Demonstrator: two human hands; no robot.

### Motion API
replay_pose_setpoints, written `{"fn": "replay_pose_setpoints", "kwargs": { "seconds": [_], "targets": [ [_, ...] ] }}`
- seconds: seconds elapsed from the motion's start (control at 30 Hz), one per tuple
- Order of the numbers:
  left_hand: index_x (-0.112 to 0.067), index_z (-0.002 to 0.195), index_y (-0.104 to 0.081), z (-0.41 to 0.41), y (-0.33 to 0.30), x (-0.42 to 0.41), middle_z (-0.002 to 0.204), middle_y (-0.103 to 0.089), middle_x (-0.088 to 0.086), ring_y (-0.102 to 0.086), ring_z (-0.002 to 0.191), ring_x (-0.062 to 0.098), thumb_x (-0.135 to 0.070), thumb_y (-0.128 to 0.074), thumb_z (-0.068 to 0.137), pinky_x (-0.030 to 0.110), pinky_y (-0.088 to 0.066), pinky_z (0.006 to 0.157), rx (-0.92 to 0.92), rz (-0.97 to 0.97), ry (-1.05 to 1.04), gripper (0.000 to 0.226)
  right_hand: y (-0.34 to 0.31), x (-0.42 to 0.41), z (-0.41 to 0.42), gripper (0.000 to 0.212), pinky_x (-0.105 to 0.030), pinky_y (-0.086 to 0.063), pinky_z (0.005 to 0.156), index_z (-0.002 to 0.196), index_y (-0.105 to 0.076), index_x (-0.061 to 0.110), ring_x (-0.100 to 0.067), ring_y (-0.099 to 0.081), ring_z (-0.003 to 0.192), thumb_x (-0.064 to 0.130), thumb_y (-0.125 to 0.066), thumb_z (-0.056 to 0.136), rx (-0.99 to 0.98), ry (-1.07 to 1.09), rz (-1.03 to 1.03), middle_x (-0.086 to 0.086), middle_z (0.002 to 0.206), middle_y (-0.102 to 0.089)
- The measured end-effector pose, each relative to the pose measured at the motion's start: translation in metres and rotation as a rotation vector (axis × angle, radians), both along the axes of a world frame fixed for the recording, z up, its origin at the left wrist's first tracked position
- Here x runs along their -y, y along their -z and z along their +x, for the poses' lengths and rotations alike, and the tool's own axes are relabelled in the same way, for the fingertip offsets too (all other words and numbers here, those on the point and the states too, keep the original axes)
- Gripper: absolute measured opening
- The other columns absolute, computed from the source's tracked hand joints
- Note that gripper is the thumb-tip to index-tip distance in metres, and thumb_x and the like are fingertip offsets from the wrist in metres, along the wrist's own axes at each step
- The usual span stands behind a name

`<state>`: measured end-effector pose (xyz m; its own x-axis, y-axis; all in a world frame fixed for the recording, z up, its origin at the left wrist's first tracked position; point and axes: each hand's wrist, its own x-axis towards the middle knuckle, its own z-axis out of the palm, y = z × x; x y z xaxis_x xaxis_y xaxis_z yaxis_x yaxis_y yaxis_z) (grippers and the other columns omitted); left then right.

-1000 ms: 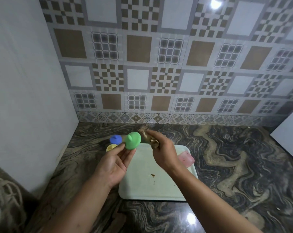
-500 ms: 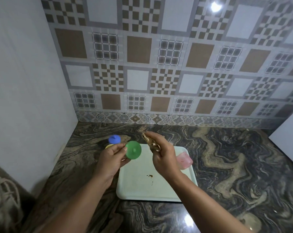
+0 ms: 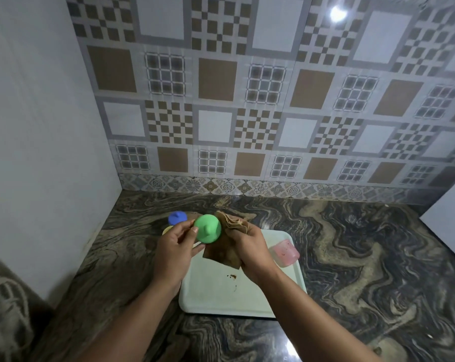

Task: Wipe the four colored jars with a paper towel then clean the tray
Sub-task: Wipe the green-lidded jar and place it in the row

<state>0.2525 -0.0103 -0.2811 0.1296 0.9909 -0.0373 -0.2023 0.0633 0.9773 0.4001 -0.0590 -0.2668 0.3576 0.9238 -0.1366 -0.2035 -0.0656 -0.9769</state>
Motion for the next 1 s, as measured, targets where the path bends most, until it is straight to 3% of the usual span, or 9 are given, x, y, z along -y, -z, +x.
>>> {"fn": "replay_pose_setpoints", "kwargs": {
  "seconds": [0.13,0.23,0.3,0.4,0.53,0.63,0.8,0.93,1.0],
  "targets": [
    [-0.036,0.100,-0.070,0.003,0.006,-0.005,0.108,-0.074,-0.001,-0.073,0.094,0.015,-0.006,-0.062,0.098,0.032,-0.063,0.067,-0.173,0.135,-0.063,0.031,0.000,0.002,-0.006,0.032,-0.052,-0.059,0.094,0.110,-0.079,0.013,-0.022,-0.073,0.084,-0.011,-0.066,0.093,-0.055,0.012,0.016,-0.010,0.097,-0.081],
    [-0.038,0.114,-0.070,0.004,0.011,-0.004,0.107,-0.074,-0.007,-0.072,0.096,0.009,-0.009,-0.062,0.097,0.037,-0.063,0.080,-0.367,0.215,-0.042,0.034,-0.001,0.004,-0.007,0.033,-0.036,-0.065,0.074,0.113,-0.075,0.004,-0.018,-0.074,0.079,-0.018,-0.065,0.091,-0.043,0.025,0.028,-0.010,0.092,-0.079],
    [-0.039,0.128,-0.065,0.004,0.016,-0.002,0.123,-0.070,-0.011,-0.066,0.114,0.003,-0.013,-0.065,0.093,0.032,-0.057,0.096,-0.427,0.233,0.046,0.044,-0.003,0.004,-0.006,0.035,-0.022,-0.061,0.061,0.121,-0.069,-0.006,-0.008,-0.074,0.069,-0.023,-0.059,0.092,-0.035,0.017,0.035,-0.005,0.085,-0.078],
    [-0.036,0.146,-0.050,0.007,0.024,0.002,0.144,-0.055,-0.018,-0.052,0.131,-0.003,-0.028,-0.075,0.084,0.027,-0.049,0.105,-0.467,0.252,0.205,0.068,-0.006,0.006,-0.003,0.033,-0.021,-0.058,0.053,0.121,-0.066,-0.008,-0.008,-0.074,0.062,-0.024,-0.054,0.095,-0.091,-0.027,0.012,0.000,0.074,-0.078],
    [-0.035,0.143,-0.055,0.006,0.028,-0.002,0.126,-0.071,-0.010,-0.066,0.116,0.006,-0.039,-0.079,0.080,0.030,-0.055,0.096,-0.489,0.211,0.168,0.067,0.000,0.004,0.003,0.033,-0.033,-0.064,0.077,0.109,-0.076,0.008,-0.022,-0.076,0.085,-0.015,-0.056,0.097,-0.026,-0.029,-0.034,-0.013,0.096,-0.081],
    [-0.026,0.134,-0.065,0.001,0.023,-0.007,0.118,-0.074,-0.004,-0.073,0.103,0.010,-0.026,-0.078,0.087,0.037,-0.060,0.092,-0.300,0.010,0.138,0.049,0.009,0.000,0.015,0.027,-0.053,-0.057,0.098,0.109,-0.078,0.009,-0.039,-0.074,0.102,-0.006,-0.059,0.098,0.002,0.071,-0.080,-0.017,0.103,-0.080],
    [-0.006,0.127,-0.061,-0.001,0.011,-0.006,0.123,-0.069,0.022,-0.071,0.105,0.042,-0.014,-0.059,0.098,0.050,-0.057,0.094,0.338,-0.457,0.164,0.030,0.007,-0.005,0.018,0.030,-0.043,-0.060,0.089,0.103,-0.081,0.022,-0.018,-0.070,0.088,-0.003,-0.066,0.096,0.239,0.202,0.059,0.000,0.095,-0.078],
    [-0.006,0.124,-0.065,0.005,0.007,0.001,0.117,-0.072,0.021,-0.073,0.097,0.034,-0.015,-0.057,0.098,0.048,-0.058,0.093,0.376,-0.473,0.197,0.029,0.010,0.000,0.003,0.036,-0.023,-0.056,0.081,0.112,-0.082,0.023,-0.005,-0.070,0.093,0.001,-0.075,0.084,0.821,0.091,0.264,0.010,0.102,-0.074],
    [-0.008,0.121,-0.068,0.010,0.003,0.006,0.109,-0.075,0.014,-0.074,0.092,0.024,-0.014,-0.055,0.100,0.041,-0.057,0.091,0.309,-0.379,0.243,0.025,0.014,-0.001,-0.006,0.040,-0.025,-0.056,0.079,0.114,-0.080,0.025,-0.008,-0.070,0.092,0.005,-0.071,0.080,0.985,0.068,0.276,0.007,0.103,-0.076]
  ]
}}
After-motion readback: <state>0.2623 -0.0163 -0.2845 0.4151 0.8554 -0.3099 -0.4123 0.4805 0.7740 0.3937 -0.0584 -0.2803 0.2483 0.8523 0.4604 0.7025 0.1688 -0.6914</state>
